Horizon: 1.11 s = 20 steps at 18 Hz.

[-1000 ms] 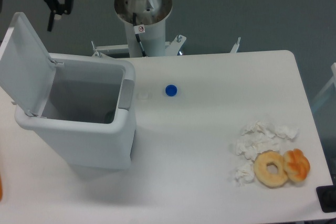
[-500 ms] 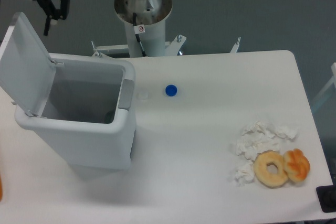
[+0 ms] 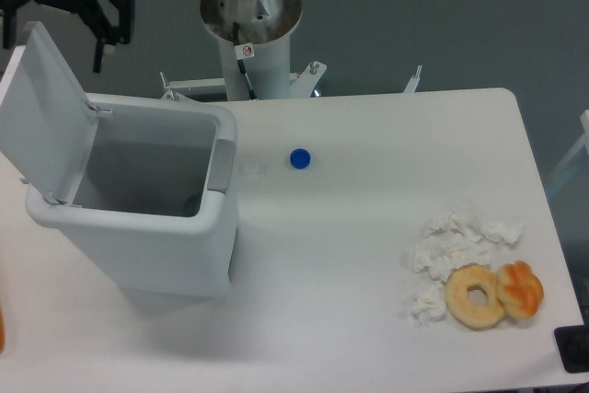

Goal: Close the trash can
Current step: 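Push the gripper against the back of the lid, tipping it forward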

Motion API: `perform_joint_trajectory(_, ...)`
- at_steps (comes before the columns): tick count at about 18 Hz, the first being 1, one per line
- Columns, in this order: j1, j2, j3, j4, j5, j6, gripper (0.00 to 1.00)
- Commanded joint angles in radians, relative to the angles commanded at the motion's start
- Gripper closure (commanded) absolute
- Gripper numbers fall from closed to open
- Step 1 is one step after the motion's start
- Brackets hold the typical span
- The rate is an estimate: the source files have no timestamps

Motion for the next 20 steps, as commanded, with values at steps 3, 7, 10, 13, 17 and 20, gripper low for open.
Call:
perform_joint_trajectory(3, 0.003, 0.006, 0.000, 0.002, 0.015, 0.002, 0.00)
perform_joint_trajectory(7, 0.008, 0.009, 0.000, 0.002, 0.044, 0.002, 0.00)
perform_joint_trajectory(10, 0.031, 0.011, -0.021, 0.005, 0.052, 0.011, 0.00)
perform_joint_trajectory(13, 0.063, 0.011, -0.031, 0.005, 0.052, 0.032, 0.00)
perform_joint_trajectory(17, 0.118, 0.012, -0.032, 0.003, 0.051, 0.075, 0.00)
perform_joint_trajectory(20, 0.150, 0.012, -0.037, 0.003, 0.051, 0.104, 0.00)
